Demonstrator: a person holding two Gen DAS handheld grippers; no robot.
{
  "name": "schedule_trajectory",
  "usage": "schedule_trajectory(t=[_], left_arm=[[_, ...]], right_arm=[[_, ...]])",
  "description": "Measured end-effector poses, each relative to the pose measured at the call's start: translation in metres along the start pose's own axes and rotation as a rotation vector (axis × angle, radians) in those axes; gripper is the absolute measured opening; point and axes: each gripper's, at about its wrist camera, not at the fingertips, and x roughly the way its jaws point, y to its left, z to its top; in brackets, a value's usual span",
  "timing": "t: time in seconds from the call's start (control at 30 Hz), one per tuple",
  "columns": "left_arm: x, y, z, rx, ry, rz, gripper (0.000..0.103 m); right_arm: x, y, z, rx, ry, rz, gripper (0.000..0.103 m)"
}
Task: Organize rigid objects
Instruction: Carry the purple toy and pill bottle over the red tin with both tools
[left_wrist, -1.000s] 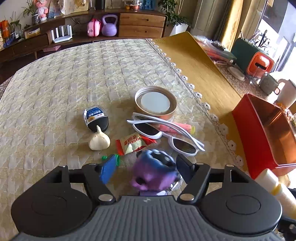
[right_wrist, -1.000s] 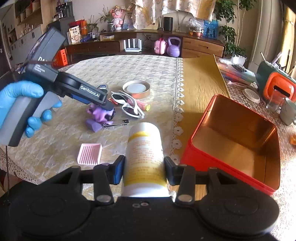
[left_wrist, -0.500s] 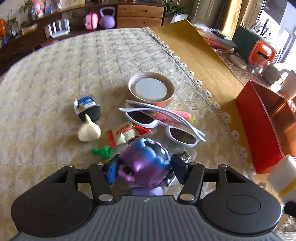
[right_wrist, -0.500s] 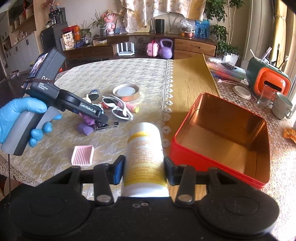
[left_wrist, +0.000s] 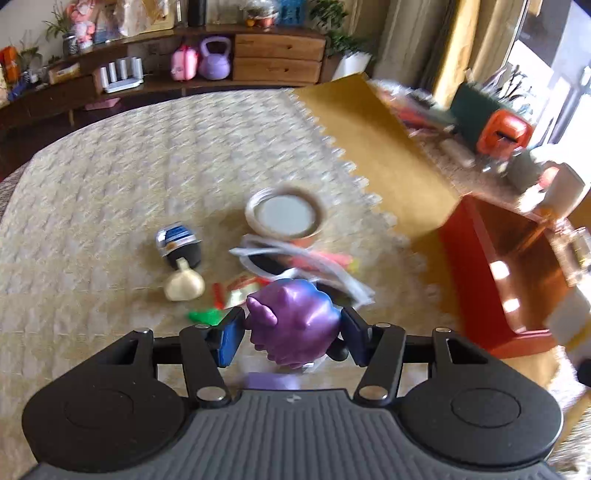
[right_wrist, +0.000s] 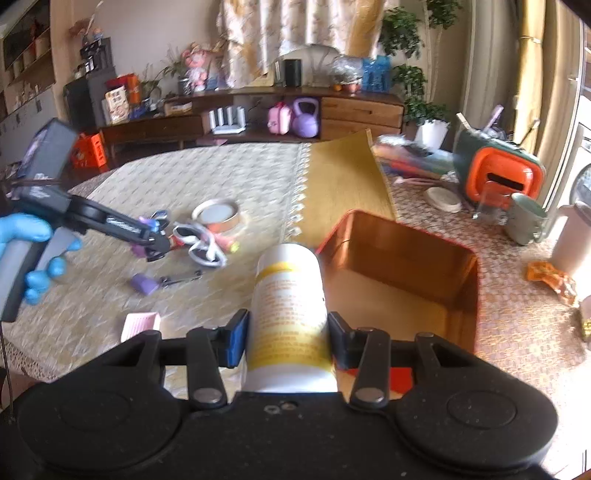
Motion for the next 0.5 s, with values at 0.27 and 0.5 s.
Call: schedule_trajectory(t=[0.27,0.5], left_arm=[[-0.017,-0.07,0.022,0.054,-0.015,-0.142,0.056],[-0.009,-0.137,0.039,0.122,-0.024,-0.218,0.056]], right_arm=[[-0.008,-0.04,0.014,0.064,-0.022,-0.07,0.044],[0.0,-0.065,0.019,0.083,-0.019,-0.115,0.044]])
